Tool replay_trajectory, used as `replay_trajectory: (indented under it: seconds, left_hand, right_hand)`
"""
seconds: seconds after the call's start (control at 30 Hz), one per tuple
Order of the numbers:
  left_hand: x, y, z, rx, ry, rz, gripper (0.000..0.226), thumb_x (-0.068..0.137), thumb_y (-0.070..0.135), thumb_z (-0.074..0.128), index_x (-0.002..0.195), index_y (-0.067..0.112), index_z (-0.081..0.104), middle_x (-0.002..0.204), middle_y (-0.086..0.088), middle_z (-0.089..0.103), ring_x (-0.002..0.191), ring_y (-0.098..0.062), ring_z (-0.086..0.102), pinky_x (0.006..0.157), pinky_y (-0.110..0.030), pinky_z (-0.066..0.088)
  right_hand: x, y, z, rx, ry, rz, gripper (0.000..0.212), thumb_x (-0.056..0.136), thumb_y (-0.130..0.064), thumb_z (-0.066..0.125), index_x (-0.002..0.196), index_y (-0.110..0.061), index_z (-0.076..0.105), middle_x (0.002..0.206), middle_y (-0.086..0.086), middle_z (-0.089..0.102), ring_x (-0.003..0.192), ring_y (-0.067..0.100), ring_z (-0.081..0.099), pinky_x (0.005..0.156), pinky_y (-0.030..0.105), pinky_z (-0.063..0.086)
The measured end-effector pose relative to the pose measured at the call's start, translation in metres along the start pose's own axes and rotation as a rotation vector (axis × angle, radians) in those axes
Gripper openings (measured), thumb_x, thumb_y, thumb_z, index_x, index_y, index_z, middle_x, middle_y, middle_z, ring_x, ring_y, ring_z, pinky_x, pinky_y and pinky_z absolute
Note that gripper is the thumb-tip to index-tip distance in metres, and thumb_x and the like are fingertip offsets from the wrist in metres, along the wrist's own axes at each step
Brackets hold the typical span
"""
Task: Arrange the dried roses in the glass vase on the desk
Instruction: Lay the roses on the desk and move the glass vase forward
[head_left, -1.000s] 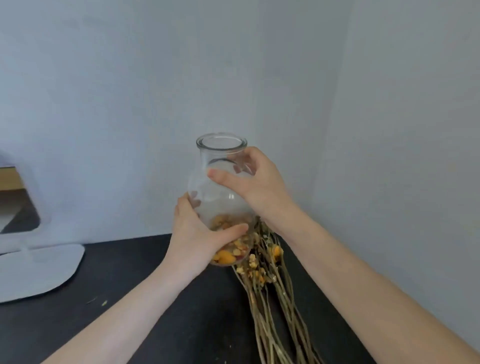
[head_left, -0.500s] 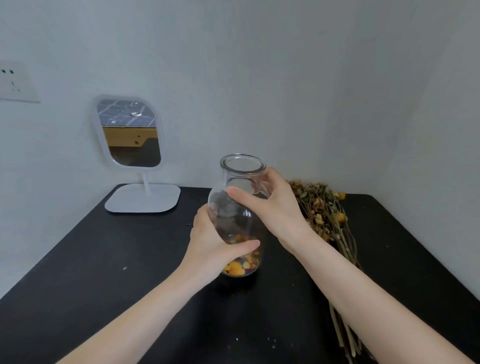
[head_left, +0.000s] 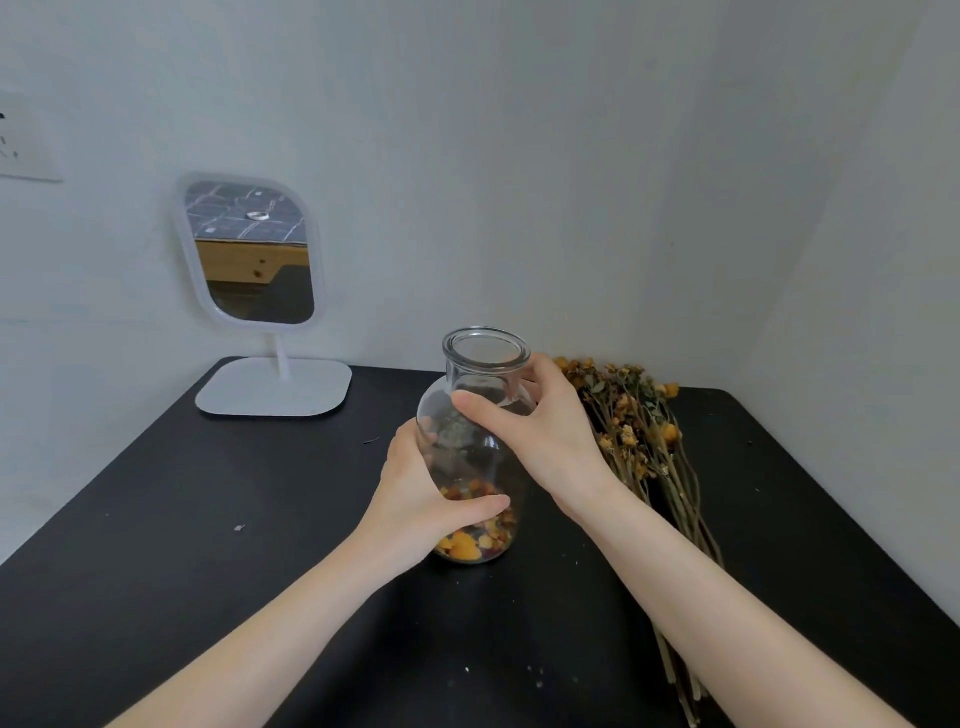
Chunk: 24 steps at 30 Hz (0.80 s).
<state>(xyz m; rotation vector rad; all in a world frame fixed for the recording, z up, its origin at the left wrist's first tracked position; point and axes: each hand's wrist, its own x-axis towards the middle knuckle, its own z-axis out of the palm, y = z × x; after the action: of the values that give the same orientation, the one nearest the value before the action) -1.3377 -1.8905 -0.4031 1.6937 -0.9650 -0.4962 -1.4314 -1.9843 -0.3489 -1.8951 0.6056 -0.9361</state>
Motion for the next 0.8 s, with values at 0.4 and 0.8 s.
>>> replay_trajectory:
  seconds: [0.4,0.8]
  left_hand:
    - [0.004,-0.013,0.0,-0.028,-0.011,0.021,0.102,0.05,0.047,0.084,0.134,0.027,0.029,0.133,0.006,0.043,0.122,-0.014,0.047,0.1,-0.041,0.045]
    - [-0.056,-0.017,0.0,-0.12,0.228,-0.019,0.053,0.071,0.022,0.077,0.111,0.028,0.043,0.12,0.012,0.044,0.114,-0.003,0.046,0.09,-0.019,0.039]
  right_hand:
    - [-0.002,0.004,0.006,0.025,0.012,0.006,0.051,0.071,-0.037,0.076,0.113,-0.022,0.052,0.109,-0.009,0.061,0.102,0.004,0.057,0.081,0.019,0.048]
    - [-0.006,0.004,-0.027,-0.027,-0.023,0.023,0.062,0.072,-0.045,0.07,0.126,-0.024,0.048,0.124,-0.014,0.052,0.115,-0.001,0.046,0.09,0.013,0.035]
